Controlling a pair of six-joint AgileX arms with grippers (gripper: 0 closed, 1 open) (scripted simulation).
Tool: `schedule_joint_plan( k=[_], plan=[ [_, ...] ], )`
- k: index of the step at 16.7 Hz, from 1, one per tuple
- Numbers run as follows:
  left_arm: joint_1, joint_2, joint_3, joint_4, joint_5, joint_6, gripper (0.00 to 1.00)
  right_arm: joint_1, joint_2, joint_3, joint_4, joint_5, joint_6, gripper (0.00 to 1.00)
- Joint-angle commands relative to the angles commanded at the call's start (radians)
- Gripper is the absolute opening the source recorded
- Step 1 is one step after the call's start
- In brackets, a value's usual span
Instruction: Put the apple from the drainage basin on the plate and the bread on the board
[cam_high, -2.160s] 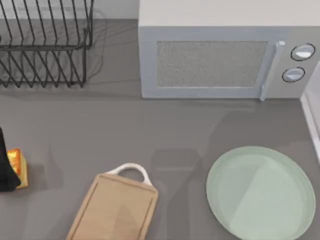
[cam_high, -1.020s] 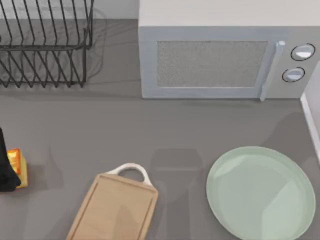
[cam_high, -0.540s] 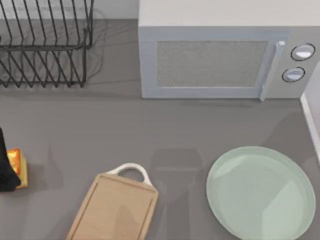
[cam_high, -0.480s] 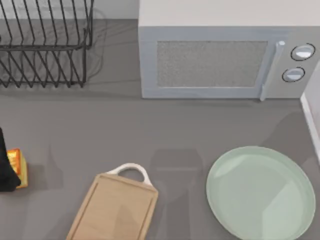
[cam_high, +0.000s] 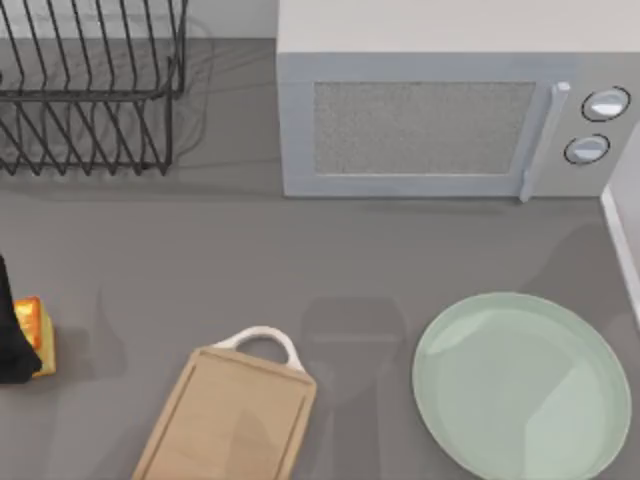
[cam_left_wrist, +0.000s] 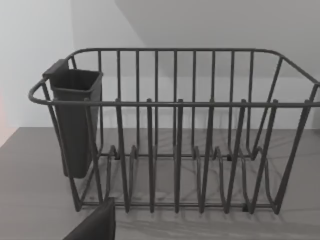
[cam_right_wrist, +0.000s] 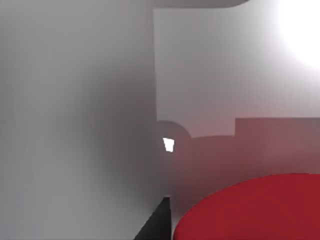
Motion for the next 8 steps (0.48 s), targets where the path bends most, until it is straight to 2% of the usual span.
schedule_joint_plan(
  k=[8],
  plan=[
    [0.0, 0.0, 0.0, 0.0, 0.0, 0.0, 1.0, 0.002, -0.064, 0.018, -0.031, -0.012, 0.006, 0.0]
  ],
)
